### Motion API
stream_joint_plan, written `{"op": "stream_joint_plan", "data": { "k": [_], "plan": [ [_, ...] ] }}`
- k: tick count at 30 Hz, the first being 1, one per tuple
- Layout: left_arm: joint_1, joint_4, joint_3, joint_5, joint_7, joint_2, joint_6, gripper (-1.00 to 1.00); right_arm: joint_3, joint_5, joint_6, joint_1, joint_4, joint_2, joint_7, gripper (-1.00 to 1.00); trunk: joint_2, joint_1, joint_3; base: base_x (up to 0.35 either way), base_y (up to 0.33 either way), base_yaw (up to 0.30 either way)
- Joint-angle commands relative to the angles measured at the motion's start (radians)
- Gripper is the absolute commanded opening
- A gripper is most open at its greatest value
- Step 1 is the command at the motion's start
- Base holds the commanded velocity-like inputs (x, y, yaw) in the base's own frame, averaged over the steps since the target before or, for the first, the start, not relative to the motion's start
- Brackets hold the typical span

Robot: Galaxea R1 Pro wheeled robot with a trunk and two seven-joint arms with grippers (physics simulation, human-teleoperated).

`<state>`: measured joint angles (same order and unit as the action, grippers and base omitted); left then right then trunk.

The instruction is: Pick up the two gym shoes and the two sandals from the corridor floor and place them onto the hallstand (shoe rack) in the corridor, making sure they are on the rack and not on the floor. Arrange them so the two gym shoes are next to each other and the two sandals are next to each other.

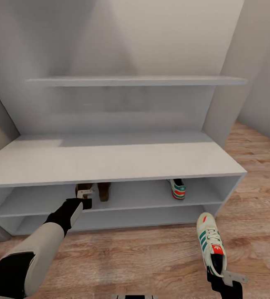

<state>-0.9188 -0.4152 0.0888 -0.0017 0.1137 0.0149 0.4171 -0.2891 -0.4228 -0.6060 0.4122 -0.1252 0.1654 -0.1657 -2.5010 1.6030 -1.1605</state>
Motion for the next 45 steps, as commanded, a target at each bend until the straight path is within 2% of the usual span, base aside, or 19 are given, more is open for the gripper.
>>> {"op": "stream_joint_plan", "data": {
  "k": [1,5,9,45],
  "plan": [
    [0.000,-0.002,0.003,-0.003,-0.001,0.000,0.006,-1.00,-0.008,-0.004,-0.001,0.000,-0.001,0.000,-0.006,-1.00,-0.001,0.000,-0.006,0.000,0.000,0.000],
    [0.000,-0.002,0.004,-0.003,-0.001,0.002,0.006,-1.00,-0.008,-0.005,-0.001,0.000,-0.001,0.000,-0.007,-1.00,-0.002,0.002,-0.027,0.000,0.000,0.000],
    [0.000,-0.002,0.005,-0.003,-0.001,0.003,0.006,-1.00,-0.008,-0.005,-0.001,0.000,-0.001,0.000,-0.006,-1.00,-0.002,0.002,-0.031,0.000,0.000,0.000],
    [0.000,-0.002,0.006,-0.003,-0.001,0.005,-0.009,-1.00,-0.008,-0.004,-0.001,0.000,-0.001,-0.001,-0.006,-1.00,-0.002,0.002,-0.033,0.066,0.000,0.000]
  ]
}}
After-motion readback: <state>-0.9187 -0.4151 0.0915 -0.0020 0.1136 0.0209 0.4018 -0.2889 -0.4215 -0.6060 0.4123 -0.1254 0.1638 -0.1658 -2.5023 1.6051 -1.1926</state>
